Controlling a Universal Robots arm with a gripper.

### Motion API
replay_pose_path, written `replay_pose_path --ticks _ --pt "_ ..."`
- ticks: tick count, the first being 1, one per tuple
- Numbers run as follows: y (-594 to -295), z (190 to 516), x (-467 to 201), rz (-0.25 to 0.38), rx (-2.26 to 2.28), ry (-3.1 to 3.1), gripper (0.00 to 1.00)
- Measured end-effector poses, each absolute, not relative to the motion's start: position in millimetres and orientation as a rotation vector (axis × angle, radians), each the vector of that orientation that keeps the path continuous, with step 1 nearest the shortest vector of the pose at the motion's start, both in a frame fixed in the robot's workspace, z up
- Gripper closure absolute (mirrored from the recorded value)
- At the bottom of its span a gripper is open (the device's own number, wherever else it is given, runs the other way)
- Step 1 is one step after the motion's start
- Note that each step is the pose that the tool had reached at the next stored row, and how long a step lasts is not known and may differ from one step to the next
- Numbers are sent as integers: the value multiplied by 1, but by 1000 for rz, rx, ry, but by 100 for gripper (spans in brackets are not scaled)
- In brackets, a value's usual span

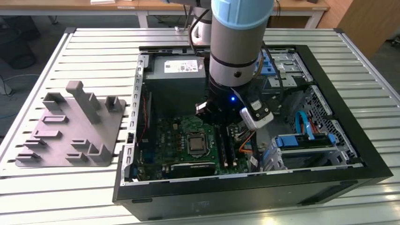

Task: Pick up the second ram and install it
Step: 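Press down the second ram until it locks into place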

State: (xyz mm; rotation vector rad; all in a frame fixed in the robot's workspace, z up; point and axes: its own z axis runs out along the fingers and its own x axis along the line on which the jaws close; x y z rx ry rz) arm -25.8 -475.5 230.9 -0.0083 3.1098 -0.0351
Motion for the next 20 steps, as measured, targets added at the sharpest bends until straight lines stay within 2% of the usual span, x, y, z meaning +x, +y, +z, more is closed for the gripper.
replay_pose_path --ticks 10,20 --pt "-475 276 -26 -35 -8 3110 90" --pt "-475 278 -26 -34 -8 3110 90"
